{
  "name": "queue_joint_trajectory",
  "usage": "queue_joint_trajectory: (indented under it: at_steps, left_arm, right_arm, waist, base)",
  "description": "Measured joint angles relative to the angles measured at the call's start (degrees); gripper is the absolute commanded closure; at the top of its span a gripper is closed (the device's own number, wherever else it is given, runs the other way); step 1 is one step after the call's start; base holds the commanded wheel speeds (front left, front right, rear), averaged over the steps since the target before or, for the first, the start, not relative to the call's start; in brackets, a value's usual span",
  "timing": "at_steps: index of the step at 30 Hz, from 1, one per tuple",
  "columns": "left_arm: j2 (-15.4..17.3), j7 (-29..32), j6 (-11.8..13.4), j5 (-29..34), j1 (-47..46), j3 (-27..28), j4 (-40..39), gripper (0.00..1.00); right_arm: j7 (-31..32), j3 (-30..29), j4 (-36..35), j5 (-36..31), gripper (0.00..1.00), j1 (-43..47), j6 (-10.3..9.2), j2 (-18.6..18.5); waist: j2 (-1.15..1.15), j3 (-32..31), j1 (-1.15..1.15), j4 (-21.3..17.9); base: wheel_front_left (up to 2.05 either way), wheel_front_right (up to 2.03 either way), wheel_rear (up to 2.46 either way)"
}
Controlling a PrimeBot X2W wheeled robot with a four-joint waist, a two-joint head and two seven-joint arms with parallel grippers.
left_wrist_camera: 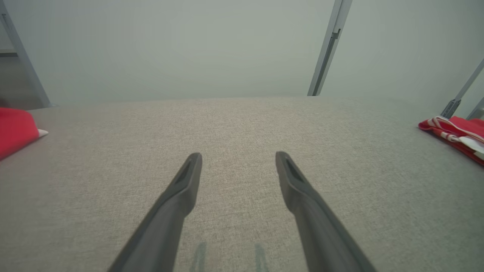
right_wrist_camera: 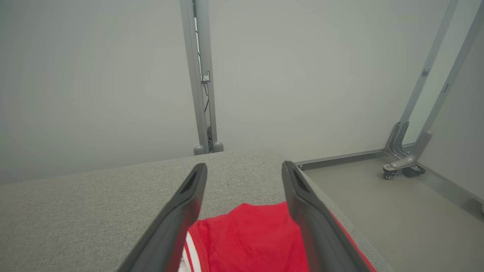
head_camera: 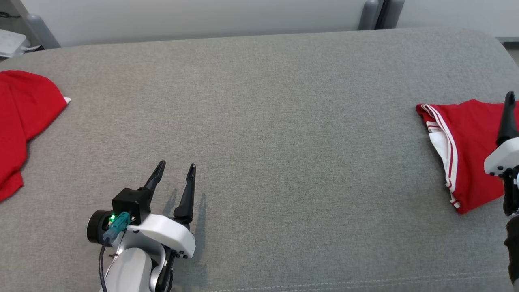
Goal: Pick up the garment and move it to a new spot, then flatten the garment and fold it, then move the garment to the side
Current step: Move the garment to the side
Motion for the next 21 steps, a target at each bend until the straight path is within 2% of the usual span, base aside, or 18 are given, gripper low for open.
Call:
queue_joint_trajectory:
  at_steps: [12, 21]
  left_arm:
    - [0.0, 0.0, 1.6, -1.1, 2.8, 2.9, 0.1, 0.00]
    - [0.0, 0.0, 2.2, 0.5, 4.3, 7.2, -1.8, 0.00]
  right_arm:
    - [0.0, 8.9, -4.2, 6.6, 0.00, 7.9, 0.00, 0.9]
    - [0.0, 12.7, -9.5, 7.8, 0.00, 12.4, 0.00, 1.9]
  waist:
    - [0.00, -3.7, 0.00, 4.8]
    - [0.00, -5.0, 0.00, 6.6]
  base:
    - [0.00, 0.00, 0.00]
    - [0.00, 0.00, 0.00]
